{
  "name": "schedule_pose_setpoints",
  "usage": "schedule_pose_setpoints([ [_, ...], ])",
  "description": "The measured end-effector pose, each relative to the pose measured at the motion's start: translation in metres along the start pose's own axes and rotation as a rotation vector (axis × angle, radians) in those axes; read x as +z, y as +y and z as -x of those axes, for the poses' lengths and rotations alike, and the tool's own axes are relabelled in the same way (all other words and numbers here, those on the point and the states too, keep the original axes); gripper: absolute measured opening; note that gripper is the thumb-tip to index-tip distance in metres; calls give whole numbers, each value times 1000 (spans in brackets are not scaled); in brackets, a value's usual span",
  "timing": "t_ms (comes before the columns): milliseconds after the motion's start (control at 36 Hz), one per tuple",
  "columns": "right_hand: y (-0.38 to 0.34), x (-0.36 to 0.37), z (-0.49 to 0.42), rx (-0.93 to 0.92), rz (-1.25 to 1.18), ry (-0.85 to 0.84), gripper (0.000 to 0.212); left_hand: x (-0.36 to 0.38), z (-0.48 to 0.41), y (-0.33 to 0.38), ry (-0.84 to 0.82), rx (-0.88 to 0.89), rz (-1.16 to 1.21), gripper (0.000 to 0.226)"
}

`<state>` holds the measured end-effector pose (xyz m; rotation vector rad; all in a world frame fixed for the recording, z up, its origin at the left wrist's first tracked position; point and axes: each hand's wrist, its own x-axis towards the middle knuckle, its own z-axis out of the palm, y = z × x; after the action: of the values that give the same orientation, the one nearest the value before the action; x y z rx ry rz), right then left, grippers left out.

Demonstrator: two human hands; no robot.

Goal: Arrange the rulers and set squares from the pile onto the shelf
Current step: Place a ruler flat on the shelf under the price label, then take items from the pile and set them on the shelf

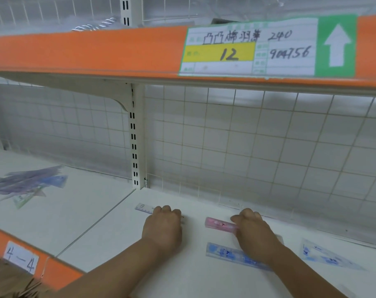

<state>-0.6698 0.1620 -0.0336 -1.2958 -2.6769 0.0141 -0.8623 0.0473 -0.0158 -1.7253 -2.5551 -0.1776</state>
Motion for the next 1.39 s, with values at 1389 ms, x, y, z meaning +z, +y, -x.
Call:
schedule_pose_setpoints([
  [1389, -521, 3, -83, -381, -114, 99, 29, -73, 115, -455, 116, -275, 72, 31],
])
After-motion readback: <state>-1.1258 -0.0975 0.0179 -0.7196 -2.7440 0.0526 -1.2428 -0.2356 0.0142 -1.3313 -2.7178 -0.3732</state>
